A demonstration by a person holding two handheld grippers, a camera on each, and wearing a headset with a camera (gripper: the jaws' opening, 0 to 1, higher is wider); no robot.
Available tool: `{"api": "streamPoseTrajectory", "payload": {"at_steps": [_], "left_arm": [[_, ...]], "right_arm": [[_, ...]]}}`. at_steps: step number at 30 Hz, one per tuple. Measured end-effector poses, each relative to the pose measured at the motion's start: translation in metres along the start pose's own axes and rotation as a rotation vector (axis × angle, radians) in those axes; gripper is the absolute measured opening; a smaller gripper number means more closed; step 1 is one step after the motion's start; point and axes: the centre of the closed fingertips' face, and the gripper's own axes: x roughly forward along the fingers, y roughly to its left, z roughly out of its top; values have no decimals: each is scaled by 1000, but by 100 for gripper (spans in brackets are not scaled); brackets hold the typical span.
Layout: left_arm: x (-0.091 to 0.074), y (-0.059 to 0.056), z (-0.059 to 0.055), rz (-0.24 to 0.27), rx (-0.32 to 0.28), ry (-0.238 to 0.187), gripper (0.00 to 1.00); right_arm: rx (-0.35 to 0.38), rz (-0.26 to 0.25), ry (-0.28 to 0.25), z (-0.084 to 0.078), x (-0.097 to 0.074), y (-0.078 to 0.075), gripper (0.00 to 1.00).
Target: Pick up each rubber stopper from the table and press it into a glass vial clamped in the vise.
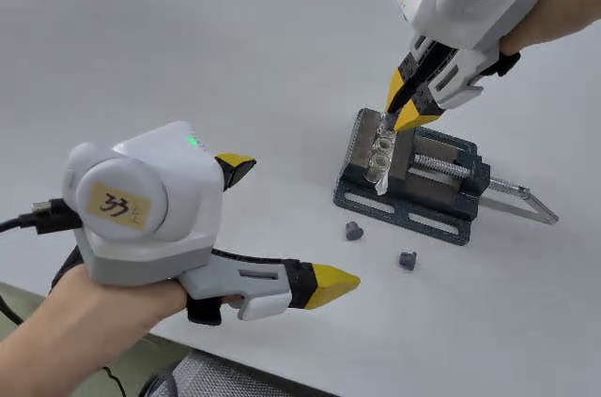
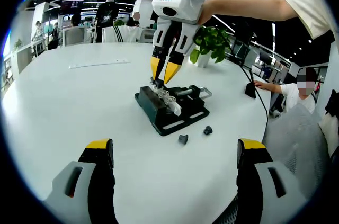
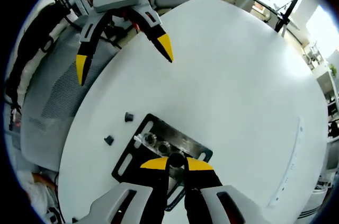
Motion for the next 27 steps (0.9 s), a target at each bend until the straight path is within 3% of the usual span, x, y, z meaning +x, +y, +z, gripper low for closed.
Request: {"api": "streamPoseTrajectory", "payload": {"at_steps": [5,19,27], "left_arm": [[1,0,-1,0,-4,0,97],[2,-4,0,-5,-5,-4,97],[2,-5,0,-6,-6,-6,97]], "right_arm": [[0,-1,4,-1,1,-1,6],[121,-45,-6,-1,1,-2,4],[80,-51,-4,-2,1,0,5]]}}
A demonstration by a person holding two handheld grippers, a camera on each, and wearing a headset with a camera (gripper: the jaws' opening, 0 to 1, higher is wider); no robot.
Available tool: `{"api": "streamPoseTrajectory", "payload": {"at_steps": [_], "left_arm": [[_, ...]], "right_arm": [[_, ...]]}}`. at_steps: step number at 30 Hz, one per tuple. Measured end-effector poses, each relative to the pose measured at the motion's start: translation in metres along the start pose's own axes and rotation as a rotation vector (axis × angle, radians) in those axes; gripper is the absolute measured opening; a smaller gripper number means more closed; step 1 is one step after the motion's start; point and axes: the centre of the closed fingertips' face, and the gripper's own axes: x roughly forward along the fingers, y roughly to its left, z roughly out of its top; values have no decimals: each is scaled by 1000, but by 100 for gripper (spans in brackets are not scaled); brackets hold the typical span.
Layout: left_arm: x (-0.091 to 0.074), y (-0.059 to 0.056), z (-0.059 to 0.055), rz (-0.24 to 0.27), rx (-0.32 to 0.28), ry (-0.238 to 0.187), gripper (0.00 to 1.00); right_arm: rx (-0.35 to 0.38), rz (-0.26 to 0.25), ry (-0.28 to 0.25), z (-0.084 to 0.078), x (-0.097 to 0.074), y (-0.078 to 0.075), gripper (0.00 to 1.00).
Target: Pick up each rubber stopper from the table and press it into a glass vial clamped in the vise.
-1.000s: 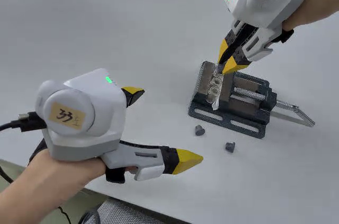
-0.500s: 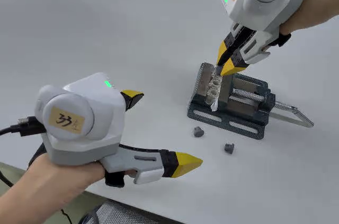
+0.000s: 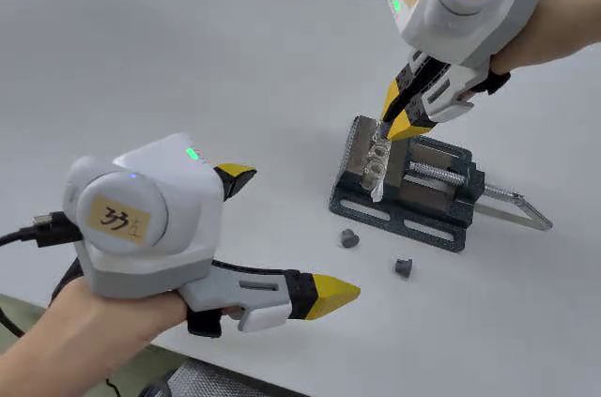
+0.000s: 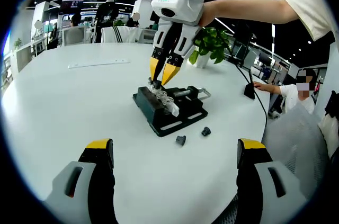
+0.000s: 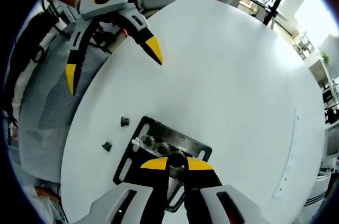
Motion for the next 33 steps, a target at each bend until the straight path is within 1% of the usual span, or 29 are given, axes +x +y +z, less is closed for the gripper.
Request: {"api": "streamPoseTrajectory", "payload": {"at_steps": [7,10,17,33], "left_arm": [[-1,0,-2,2,-3,2,96],[0,0,-2,1,-5,2,96],[1,-1,-2,-1,-5,3,96],[0,1,-2,-3,-6,3,96]], "right_arm": [[-43,-8,0,1,0,0,7],[-40,-10,-3,1,0,-1,7],[-69,-16,1,2,0,0,7],[-74,-16,-5,3,0,0,10]]}}
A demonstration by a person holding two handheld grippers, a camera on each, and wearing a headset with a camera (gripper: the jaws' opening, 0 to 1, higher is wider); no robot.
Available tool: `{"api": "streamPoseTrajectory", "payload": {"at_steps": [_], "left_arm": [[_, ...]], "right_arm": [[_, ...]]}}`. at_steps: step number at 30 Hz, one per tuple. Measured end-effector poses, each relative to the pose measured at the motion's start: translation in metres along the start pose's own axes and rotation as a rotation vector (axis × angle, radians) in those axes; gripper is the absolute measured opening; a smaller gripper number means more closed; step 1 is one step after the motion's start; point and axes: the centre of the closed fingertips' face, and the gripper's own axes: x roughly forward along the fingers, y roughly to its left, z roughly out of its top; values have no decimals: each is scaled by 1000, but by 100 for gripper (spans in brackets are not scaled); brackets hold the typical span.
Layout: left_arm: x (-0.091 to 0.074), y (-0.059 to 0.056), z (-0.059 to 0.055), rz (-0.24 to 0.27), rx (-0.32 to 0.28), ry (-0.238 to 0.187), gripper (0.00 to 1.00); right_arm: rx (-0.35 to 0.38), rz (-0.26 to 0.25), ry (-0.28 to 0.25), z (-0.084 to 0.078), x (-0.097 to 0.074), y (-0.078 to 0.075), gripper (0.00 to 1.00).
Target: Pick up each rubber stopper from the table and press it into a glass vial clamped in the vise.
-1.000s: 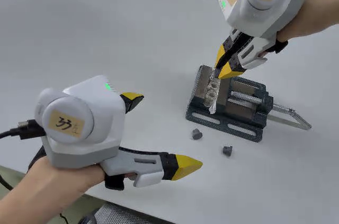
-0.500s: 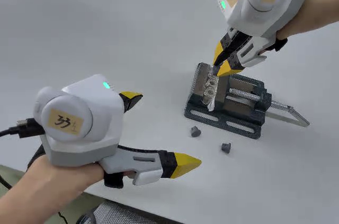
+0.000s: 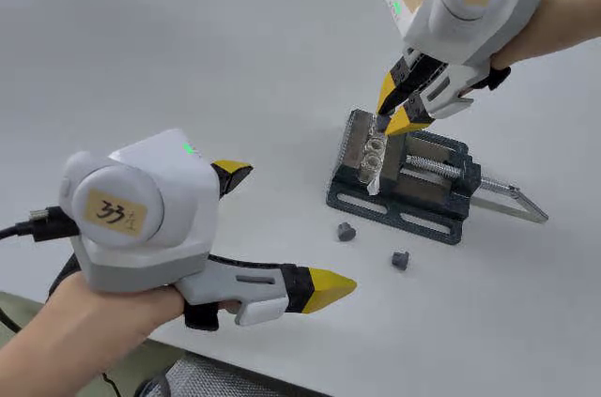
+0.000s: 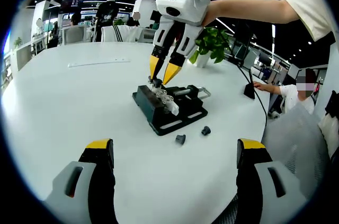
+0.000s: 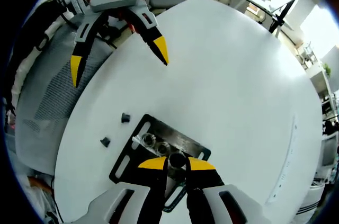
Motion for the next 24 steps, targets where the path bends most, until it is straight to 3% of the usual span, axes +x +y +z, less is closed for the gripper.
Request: {"api": "streamPoseTrajectory", "payload": {"at_steps": [3,10,24], "left_arm": [[1,-1,1,-2,-1,-2,96],[1,-1,2,-1,2,-4,96],[3,0,1,-1,-1,-3,96]], "right_arm": [[2,-17,4,-1,0,-4,19],[3,-14,-18,2,-5,-6,17],[16,26,-25,1,-9,-1,3]]}}
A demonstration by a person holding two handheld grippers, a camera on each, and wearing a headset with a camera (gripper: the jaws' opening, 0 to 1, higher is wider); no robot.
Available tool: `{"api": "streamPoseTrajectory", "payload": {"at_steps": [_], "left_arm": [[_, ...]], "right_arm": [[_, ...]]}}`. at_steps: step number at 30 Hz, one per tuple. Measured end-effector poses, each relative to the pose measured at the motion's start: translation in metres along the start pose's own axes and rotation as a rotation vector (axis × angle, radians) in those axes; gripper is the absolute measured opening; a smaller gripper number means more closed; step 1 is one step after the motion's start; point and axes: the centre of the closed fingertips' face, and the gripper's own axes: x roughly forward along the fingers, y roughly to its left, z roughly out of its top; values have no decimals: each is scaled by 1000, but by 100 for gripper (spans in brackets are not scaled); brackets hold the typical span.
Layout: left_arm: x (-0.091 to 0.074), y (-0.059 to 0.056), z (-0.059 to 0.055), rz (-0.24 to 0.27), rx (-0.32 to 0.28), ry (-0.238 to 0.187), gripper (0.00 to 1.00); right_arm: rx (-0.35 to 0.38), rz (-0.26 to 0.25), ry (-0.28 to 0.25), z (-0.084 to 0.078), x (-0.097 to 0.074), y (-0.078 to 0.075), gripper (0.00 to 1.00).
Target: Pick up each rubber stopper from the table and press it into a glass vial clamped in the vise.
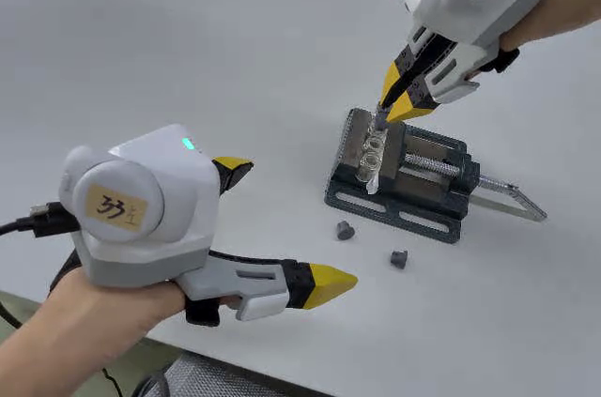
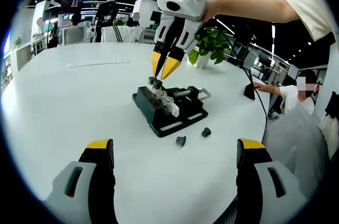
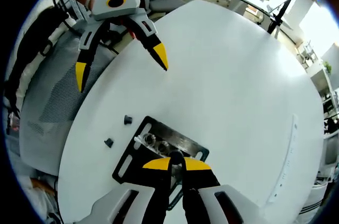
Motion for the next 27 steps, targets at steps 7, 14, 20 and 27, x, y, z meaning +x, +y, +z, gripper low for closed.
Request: {"api": "streamPoseTrajectory", "payload": {"at_steps": [7,14,20,27], "left_arm": [[-1,1,-2,2,-4,2,96],[-1,0,-5,0,-7,7,96],[-2,2,-6,-1,-10,7,96],[-2,3,-8,0,-12,11,96]], "right_arm": [[-4,5,6,0,2,2,2],[-8,12,15,0,5,2,1],[-7,14,17,-2,7,1,0],[-13,37,35,0,8,-1,0]]}}
